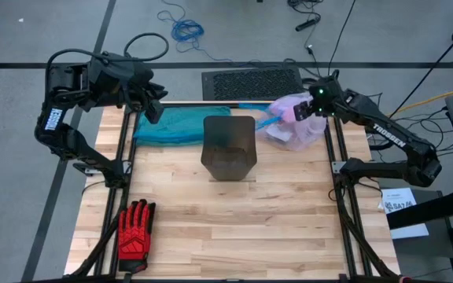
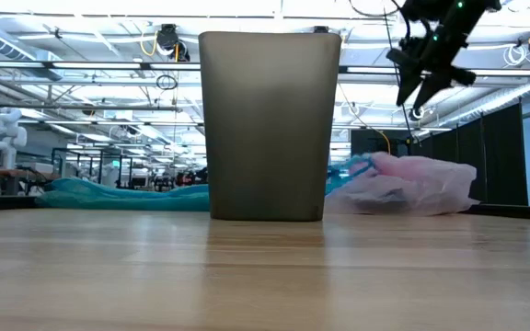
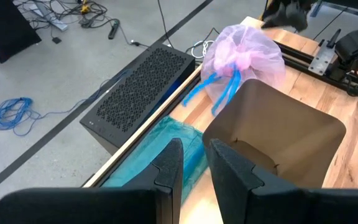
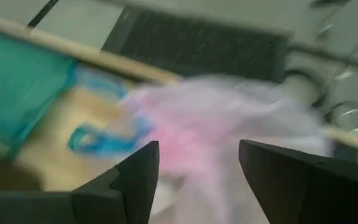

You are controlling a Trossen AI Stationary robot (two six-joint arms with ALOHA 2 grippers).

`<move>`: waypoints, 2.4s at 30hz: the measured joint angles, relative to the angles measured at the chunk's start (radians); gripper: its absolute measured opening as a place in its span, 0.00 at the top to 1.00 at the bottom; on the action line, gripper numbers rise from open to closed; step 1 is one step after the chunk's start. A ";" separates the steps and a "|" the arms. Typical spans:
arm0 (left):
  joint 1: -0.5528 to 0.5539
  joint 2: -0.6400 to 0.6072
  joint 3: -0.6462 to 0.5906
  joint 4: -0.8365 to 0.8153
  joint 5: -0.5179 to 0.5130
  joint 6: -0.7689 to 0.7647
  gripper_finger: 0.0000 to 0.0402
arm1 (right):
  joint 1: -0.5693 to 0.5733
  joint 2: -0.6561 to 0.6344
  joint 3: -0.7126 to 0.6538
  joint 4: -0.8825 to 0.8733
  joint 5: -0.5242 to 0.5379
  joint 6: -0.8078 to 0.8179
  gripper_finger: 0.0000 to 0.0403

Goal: Place trash/remove bag and relplace
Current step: Remove the pink trash bag from the trash bin, then insert the blue trash bag into the trash bin

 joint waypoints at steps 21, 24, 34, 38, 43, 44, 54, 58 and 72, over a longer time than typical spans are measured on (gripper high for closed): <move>0.000 0.001 0.000 0.000 -0.006 -0.009 0.81 | -0.037 0.295 -0.340 0.468 -0.061 -0.065 1.00; 0.000 0.012 0.000 0.000 -0.016 -0.030 0.81 | -0.040 0.291 -0.341 0.449 -0.085 -0.066 1.00; 0.000 0.071 -0.001 0.000 -0.015 -0.019 0.81 | -0.027 0.018 -0.161 0.378 -0.075 -0.109 1.00; 0.000 0.076 -0.052 0.001 -0.008 0.000 0.81 | -0.027 -0.045 -0.039 0.327 -0.030 -0.168 1.00; 0.000 0.046 -0.223 -0.001 0.019 0.000 0.81 | -0.028 -0.065 0.135 0.245 -0.023 -0.209 1.00; 0.003 0.035 -0.268 0.001 0.020 0.001 0.81 | -0.028 -0.064 0.164 0.232 -0.023 -0.214 1.00; 0.078 -0.100 -0.742 0.195 0.156 0.027 0.81 | -0.028 -0.064 0.281 0.211 -0.024 -0.254 0.93; 0.158 -0.170 -0.911 0.326 0.223 0.092 0.87 | -0.028 -0.063 0.281 0.193 -0.025 -0.252 0.91; 0.360 -0.112 -1.215 0.469 0.436 0.405 0.91 | -0.025 -0.062 0.281 0.198 -0.045 -0.211 0.88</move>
